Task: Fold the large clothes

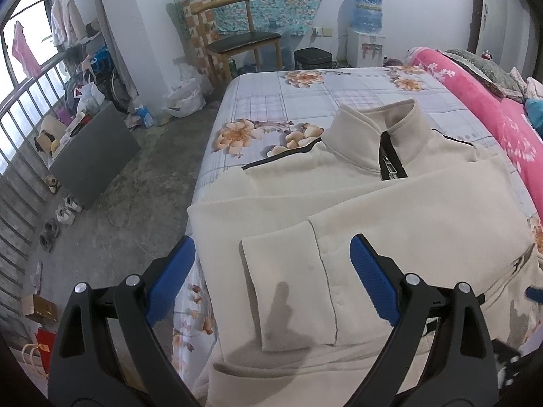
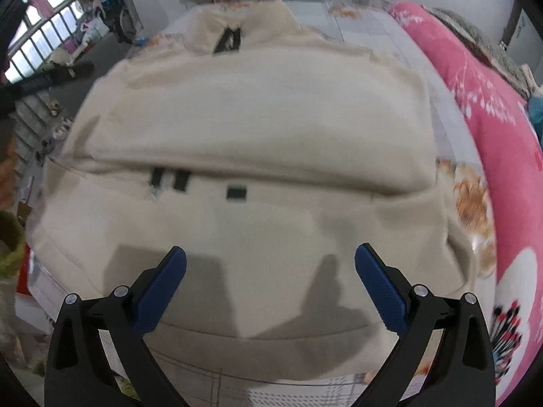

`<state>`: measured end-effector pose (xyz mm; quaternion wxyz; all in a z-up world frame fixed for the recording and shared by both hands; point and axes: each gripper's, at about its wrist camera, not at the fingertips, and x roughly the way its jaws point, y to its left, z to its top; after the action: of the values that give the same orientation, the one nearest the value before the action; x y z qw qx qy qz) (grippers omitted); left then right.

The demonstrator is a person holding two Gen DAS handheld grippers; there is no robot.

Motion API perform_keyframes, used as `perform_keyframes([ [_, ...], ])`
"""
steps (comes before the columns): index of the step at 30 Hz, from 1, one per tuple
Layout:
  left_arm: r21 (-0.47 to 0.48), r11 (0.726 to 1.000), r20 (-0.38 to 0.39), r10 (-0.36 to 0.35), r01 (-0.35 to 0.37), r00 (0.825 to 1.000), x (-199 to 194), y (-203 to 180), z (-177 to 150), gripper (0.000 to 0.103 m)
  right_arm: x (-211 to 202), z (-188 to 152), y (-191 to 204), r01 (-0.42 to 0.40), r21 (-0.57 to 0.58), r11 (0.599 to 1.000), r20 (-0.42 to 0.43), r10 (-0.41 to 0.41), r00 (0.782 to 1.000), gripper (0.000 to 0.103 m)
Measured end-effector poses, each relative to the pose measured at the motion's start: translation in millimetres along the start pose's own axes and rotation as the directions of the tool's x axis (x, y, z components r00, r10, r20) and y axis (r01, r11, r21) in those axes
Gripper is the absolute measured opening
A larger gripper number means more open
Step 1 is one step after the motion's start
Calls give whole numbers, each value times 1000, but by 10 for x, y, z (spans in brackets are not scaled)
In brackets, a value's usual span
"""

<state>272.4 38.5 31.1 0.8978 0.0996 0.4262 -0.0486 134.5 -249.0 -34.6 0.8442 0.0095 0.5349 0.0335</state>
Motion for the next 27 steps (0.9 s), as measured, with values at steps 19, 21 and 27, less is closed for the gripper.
perform_keyframes([
  [19,57,996,38,-65,63,997,265,-29,656,89,3,2094,-271,-250,5,968,61,249,966,97],
  [21,42,989,36,-145,144,989,369,-17,841,89,162,2373,-316,-259,40,965,50,257,965,97],
  [27,-57,933,-28,-358,356,933,909,-118,1409,83,710,3040,-425,-276,132,952,-5,279,960,90],
])
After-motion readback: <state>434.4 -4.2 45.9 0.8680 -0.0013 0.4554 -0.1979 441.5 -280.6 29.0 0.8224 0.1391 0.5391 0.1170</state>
